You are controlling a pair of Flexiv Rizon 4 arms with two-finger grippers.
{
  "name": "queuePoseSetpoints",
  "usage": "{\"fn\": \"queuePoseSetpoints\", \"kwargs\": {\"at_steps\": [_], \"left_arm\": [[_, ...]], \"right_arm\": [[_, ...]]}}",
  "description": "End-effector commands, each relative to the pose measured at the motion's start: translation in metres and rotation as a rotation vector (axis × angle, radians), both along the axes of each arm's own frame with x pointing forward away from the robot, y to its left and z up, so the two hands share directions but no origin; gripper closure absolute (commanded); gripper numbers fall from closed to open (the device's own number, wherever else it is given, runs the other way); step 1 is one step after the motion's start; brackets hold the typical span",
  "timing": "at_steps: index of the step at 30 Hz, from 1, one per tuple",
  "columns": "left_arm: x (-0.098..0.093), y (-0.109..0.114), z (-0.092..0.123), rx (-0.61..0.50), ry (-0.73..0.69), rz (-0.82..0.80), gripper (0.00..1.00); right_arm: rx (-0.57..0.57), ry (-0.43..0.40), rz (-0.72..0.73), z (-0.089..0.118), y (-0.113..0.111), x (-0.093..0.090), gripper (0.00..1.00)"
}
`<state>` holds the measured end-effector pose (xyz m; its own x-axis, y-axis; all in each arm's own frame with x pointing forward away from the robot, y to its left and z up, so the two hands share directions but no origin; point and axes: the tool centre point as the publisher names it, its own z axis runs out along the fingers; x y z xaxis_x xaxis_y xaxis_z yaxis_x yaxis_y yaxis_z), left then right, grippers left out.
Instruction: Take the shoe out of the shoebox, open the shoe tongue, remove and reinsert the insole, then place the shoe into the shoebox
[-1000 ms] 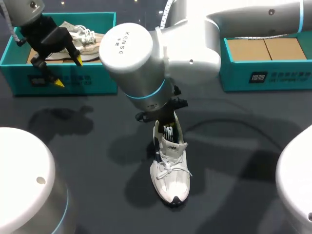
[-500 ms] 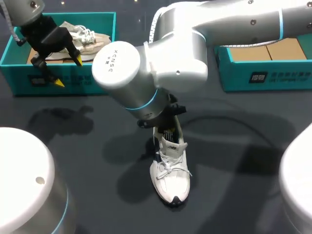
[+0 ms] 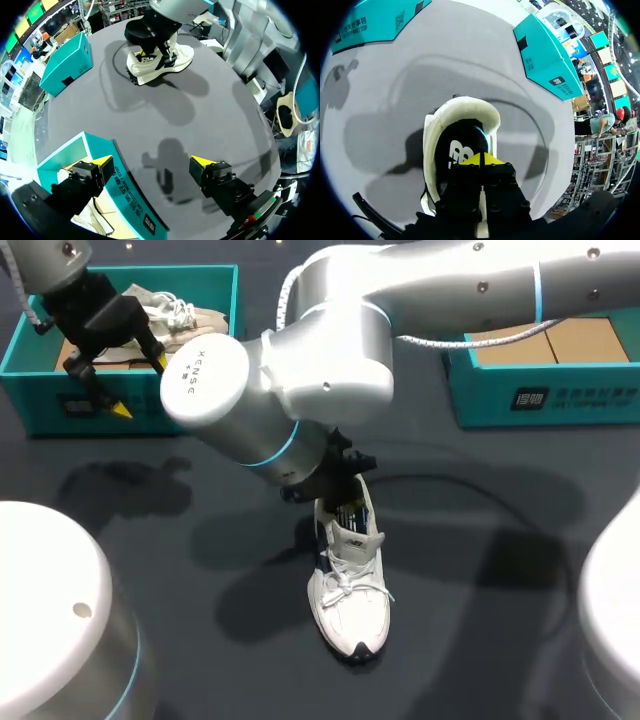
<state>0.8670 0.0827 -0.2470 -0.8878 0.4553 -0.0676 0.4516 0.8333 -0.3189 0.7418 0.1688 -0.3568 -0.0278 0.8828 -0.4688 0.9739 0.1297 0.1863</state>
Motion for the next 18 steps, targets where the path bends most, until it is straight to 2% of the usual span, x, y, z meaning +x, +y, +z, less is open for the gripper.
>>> {"fn": "queuePoseSetpoints", "kwargs": {"at_steps": [1,5,8,18], "left_arm": [[0.0,0.0,0.001,0.003,0.0,-0.001,0.0],[0.0,0.0,0.001,0.003,0.0,-0.001,0.0],[0.0,0.0,0.001,0.003,0.0,-0.001,0.0],[0.0,0.0,0.001,0.003,0.0,-0.001,0.0]], "right_arm": [[-0.028,-0.019,-0.075,-0.022,0.001,-0.006,1.0],[-0.007,0.02,-0.081,-0.037,-0.001,-0.004,1.0],[0.006,0.027,-0.079,-0.039,0.0,-0.006,1.0],[-0.065,-0.072,-0.071,0.0,0.005,-0.022,1.0]]}}
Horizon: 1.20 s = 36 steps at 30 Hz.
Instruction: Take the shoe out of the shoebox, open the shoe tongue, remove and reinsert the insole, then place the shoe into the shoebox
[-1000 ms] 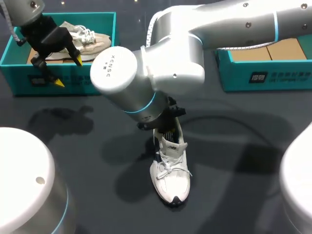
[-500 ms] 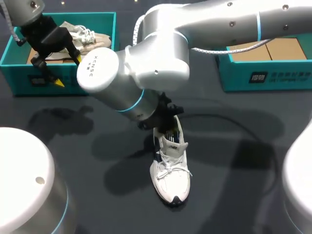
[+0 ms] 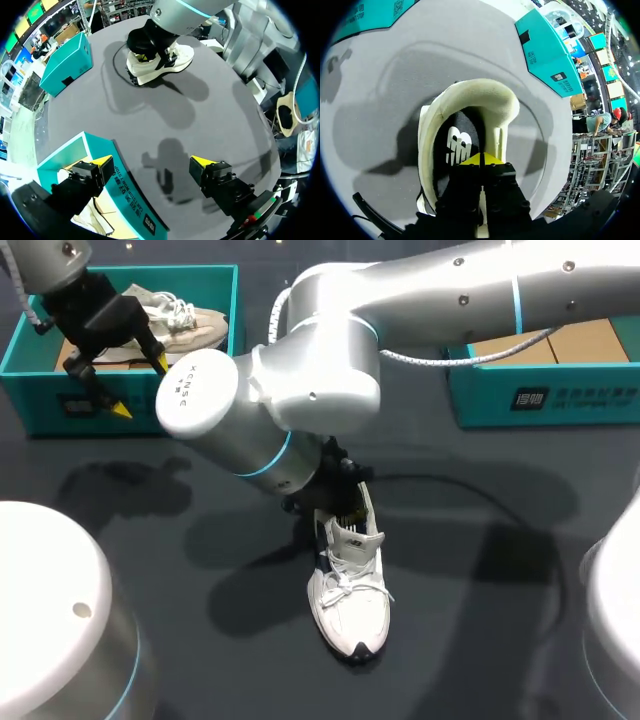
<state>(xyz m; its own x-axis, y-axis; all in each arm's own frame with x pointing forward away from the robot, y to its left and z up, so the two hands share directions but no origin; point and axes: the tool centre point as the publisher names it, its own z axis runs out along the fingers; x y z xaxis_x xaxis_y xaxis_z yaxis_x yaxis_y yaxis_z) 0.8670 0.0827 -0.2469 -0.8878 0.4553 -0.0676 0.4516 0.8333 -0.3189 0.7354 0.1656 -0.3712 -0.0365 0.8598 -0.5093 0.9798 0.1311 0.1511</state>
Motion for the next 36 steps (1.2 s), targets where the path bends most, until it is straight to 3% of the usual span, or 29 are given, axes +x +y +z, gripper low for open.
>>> {"fn": "queuePoseSetpoints", "kwargs": {"at_steps": [1,12,20,24,31,36], "left_arm": [[0.0,0.0,0.001,0.003,0.0,-0.001,0.0],[0.0,0.0,0.001,0.003,0.0,-0.001,0.0],[0.0,0.0,0.001,0.003,0.0,-0.001,0.0],[0.0,0.0,0.001,0.003,0.0,-0.001,0.0],[0.0,0.0,0.001,0.003,0.0,-0.001,0.0],[0.0,0.0,0.001,0.003,0.0,-0.001,0.0]], "right_arm": [[-0.026,-0.108,-0.062,0.016,0.008,-0.016,1.0],[0.011,-0.039,-0.089,-0.019,-0.013,-0.008,1.0],[0.093,0.024,-0.07,-0.034,-0.008,-0.012,1.0],[0.156,0.023,-0.017,-0.025,0.004,-0.017,1.0],[0.199,-0.044,0.019,0.016,0.014,-0.019,1.0],[0.207,-0.014,0.047,0.013,0.008,-0.003,1.0]]}}
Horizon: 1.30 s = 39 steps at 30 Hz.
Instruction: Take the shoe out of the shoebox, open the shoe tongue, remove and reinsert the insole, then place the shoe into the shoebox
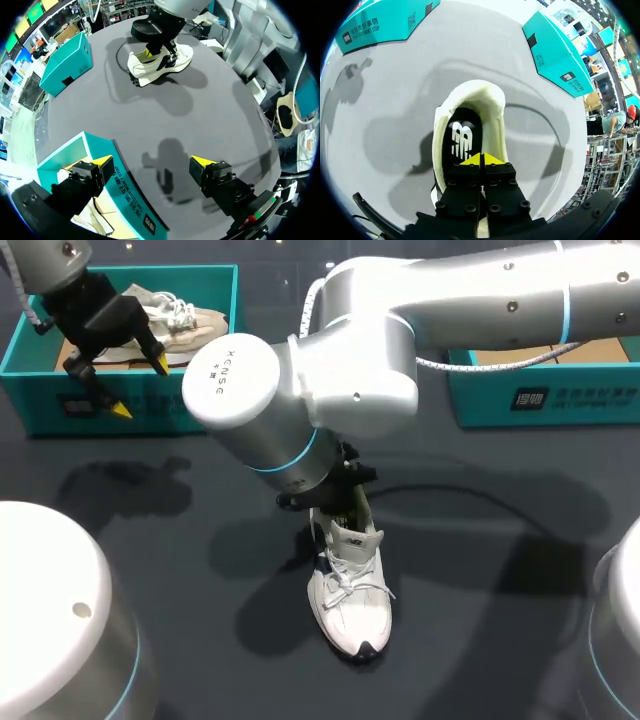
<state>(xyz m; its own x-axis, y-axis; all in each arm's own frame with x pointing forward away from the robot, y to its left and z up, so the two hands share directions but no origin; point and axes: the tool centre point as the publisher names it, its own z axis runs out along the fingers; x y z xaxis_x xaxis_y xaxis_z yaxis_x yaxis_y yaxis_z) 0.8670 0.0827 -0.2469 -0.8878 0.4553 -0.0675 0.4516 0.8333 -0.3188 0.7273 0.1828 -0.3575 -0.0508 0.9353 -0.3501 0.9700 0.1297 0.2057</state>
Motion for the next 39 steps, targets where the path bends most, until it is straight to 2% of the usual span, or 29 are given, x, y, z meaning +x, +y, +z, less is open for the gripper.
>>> {"fn": "queuePoseSetpoints", "kwargs": {"at_steps": [1,6,14,18,23,30,36,39], "left_arm": [[0.0,0.0,0.001,0.003,0.0,-0.001,0.0],[0.0,0.0,0.001,0.003,0.0,-0.001,0.0],[0.0,0.0,0.001,0.003,0.0,-0.001,0.0],[0.0,0.0,0.001,0.003,0.0,-0.001,0.0],[0.0,0.0,0.001,0.003,0.0,-0.001,0.0],[0.0,0.0,0.001,0.003,0.0,-0.001,0.0],[0.0,0.0,0.001,0.003,0.0,-0.001,0.0],[0.0,0.0,0.001,0.003,0.0,-0.001,0.0]], "right_arm": [[0.048,0.027,0.029,-0.003,-0.01,0.008,1.0],[0.152,0.055,0.107,-0.016,-0.01,0.019,1.0],[0.212,0.132,0.148,-0.043,-0.001,0.026,1.0],[0.222,0.174,0.144,-0.055,0.001,0.023,1.0],[0.235,0.207,0.117,-0.06,0.003,0.01,1.0],[0.203,0.217,0.057,-0.042,0.001,-0.011,1.0],[0.156,0.182,0.055,-0.014,-0.001,-0.009,1.0],[0.176,0.204,0.058,-0.007,-0.002,-0.004,1.0]]}}
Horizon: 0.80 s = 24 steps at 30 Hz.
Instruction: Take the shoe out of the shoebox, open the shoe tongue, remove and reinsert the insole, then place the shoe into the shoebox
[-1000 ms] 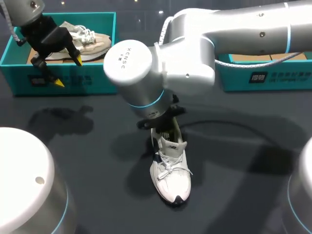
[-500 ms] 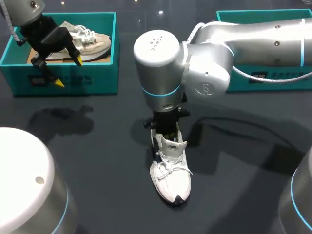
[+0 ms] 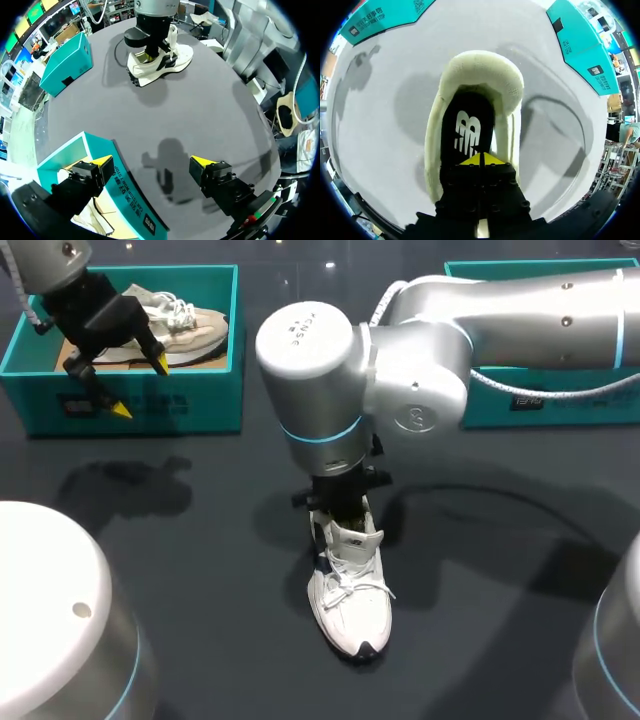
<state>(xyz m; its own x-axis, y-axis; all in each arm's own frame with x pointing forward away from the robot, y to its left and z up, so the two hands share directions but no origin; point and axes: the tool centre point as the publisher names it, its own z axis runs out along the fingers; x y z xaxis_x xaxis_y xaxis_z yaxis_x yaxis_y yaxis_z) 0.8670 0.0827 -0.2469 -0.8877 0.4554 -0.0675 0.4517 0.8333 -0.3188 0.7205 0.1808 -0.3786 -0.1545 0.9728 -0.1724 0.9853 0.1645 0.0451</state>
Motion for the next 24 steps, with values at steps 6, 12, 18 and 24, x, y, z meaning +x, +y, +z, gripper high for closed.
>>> {"fn": "queuePoseSetpoints", "kwargs": {"at_steps": [6,12,18,24], "left_arm": [[0.0,0.0,0.0,0.003,0.0,-0.001,0.0],[0.0,0.0,0.0,0.003,0.0,-0.001,0.0],[0.0,0.0,0.0,0.003,0.0,-0.001,0.0],[0.0,0.0,0.0,0.003,0.0,-0.001,0.0]], "right_arm": [[0.039,0.078,0.006,0.02,0.0,0.003,0.98],[0.057,0.137,0.012,0.016,0.0,-0.003,0.77],[0.062,0.17,0.019,0.017,0.002,-0.008,0.58],[0.05,0.159,0.036,0.018,0.006,-0.015,0.0]]}}
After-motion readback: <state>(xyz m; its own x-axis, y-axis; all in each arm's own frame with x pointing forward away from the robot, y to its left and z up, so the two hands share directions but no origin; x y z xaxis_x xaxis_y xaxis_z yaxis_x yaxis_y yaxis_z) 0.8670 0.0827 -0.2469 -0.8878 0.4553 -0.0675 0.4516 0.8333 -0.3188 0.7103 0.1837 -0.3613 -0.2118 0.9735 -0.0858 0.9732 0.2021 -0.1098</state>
